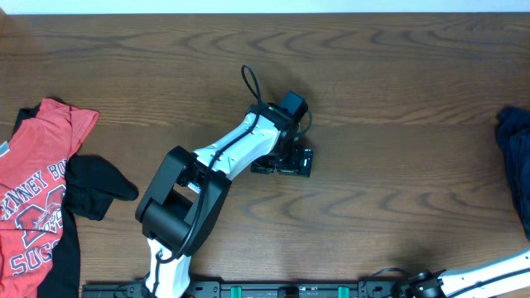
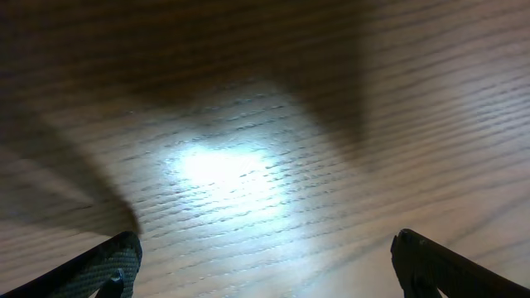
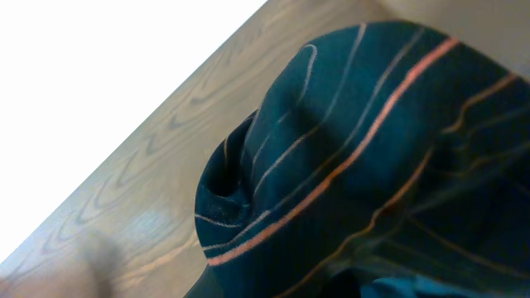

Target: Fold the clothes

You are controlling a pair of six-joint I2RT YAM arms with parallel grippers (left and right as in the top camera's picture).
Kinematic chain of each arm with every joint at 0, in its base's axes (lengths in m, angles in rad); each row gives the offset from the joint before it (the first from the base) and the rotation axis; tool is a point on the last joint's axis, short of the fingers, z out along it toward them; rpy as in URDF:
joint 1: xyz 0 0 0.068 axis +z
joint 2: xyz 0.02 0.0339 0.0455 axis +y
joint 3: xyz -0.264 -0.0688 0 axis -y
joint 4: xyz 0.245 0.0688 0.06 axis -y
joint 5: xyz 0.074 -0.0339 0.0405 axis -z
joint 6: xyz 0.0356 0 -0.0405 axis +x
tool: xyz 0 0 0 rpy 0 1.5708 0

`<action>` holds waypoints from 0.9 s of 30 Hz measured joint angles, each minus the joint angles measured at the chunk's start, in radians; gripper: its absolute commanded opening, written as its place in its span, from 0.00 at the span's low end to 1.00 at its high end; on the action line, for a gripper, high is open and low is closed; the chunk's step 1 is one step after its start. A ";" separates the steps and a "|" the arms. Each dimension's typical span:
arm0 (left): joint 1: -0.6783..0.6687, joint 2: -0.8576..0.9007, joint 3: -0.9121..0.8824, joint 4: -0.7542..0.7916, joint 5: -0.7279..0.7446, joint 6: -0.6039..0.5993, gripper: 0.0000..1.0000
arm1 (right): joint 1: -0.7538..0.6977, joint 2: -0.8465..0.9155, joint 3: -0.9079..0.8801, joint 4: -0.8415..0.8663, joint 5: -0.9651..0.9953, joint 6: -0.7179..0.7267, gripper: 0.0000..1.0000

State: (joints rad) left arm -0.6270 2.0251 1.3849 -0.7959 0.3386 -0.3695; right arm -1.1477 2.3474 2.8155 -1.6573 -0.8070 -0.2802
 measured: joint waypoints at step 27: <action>0.000 0.015 0.003 0.043 0.031 -0.001 0.98 | 0.488 0.138 -0.010 0.126 0.052 -0.005 0.01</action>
State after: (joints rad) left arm -0.6266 2.0399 1.3876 -0.7532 0.3691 -0.3702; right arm -0.6598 2.4859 2.8059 -1.5318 -0.7551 -0.2848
